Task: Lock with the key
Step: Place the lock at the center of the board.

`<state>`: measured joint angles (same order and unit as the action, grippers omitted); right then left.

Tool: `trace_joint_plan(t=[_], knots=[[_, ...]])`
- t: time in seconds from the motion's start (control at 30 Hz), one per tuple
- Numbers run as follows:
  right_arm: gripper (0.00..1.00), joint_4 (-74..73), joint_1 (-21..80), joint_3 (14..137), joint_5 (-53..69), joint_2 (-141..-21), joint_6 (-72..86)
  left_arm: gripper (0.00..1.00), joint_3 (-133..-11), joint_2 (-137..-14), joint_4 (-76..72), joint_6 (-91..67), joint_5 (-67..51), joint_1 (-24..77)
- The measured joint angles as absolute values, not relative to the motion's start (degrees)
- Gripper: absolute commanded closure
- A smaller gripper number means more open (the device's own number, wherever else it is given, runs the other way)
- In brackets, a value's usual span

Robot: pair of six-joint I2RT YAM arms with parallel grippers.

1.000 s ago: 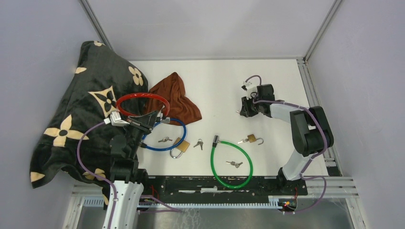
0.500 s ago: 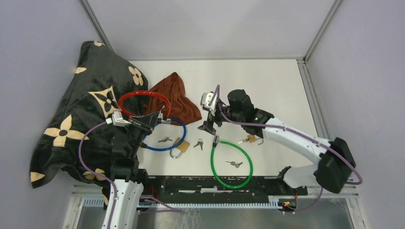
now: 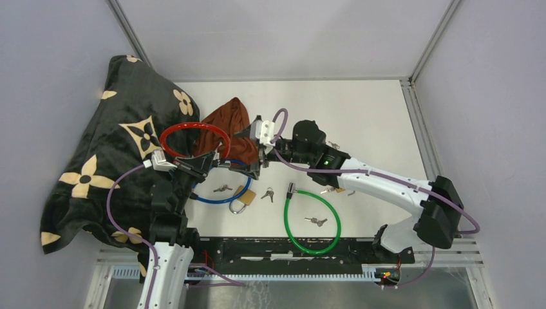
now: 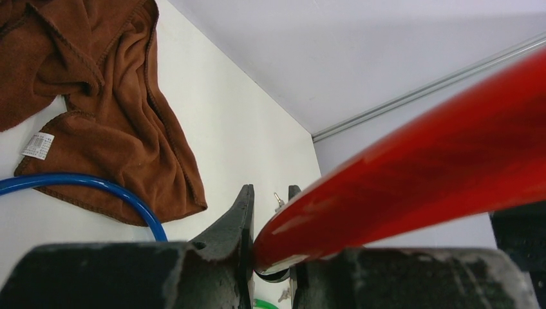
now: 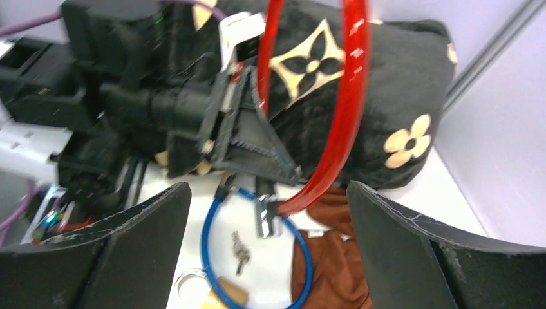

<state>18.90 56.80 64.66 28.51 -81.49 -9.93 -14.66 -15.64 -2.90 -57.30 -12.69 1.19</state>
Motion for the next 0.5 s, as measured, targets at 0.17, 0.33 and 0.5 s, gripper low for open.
trace_joint_plan(t=[0.17,0.33,0.5], knots=[[0.13,20.01,56.9,74.54,23.46,-89.14,-8.95,0.98,-14.61,-15.55,-2.85,-57.3,-12.8,1.19],[0.82,19.29,56.86,82.76,21.5,-94.78,-8.69,0.98,-14.59,-15.22,-2.79,-57.3,-13.13,1.19],[1.0,17.41,56.88,85.32,21.71,-96.73,-7.4,0.61,-14.55,-15.22,-2.26,-57.28,-13.3,1.19]])
